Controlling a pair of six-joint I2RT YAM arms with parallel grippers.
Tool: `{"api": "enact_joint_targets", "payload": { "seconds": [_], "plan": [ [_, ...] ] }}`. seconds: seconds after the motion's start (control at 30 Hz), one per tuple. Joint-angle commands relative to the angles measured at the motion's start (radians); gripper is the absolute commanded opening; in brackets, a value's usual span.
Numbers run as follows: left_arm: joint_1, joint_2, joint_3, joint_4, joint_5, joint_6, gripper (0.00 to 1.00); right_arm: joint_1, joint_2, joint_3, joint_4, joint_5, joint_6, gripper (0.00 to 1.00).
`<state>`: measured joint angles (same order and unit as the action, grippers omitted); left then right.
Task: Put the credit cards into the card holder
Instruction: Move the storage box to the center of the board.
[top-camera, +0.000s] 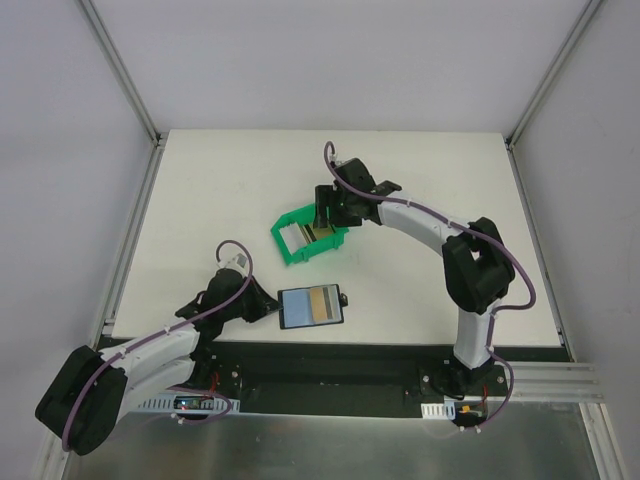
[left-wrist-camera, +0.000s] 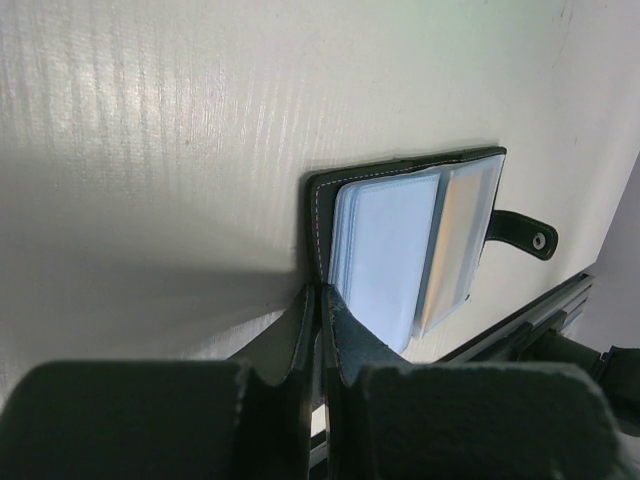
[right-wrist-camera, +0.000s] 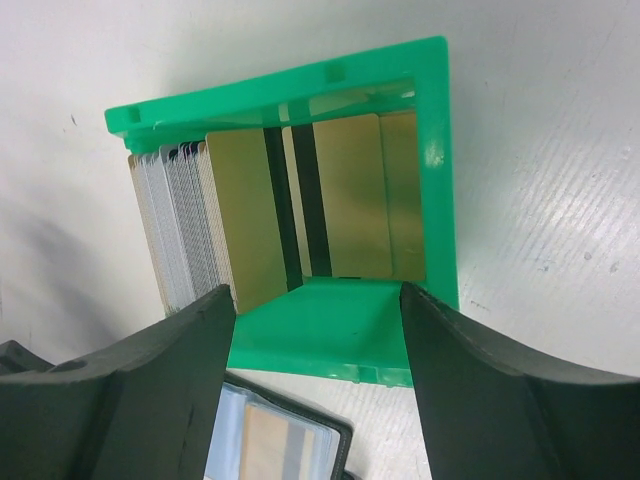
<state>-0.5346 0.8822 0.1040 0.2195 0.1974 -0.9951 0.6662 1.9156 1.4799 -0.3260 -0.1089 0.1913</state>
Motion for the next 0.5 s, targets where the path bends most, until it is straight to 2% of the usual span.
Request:
{"api": "enact_joint_targets", "payload": {
  "seconds": [0.0, 0.47],
  "plan": [
    [0.013, 0.018, 0.029, -0.005, -0.006, 0.026, 0.0, -0.005, -0.01, 0.016, -0.05, 0.021, -0.053, 0.7],
    [0.015, 0.034, 0.039, 0.0, 0.017, 0.041, 0.0, -0.057, -0.154, -0.17, -0.064, 0.067, -0.142, 0.7]
  ]
}}
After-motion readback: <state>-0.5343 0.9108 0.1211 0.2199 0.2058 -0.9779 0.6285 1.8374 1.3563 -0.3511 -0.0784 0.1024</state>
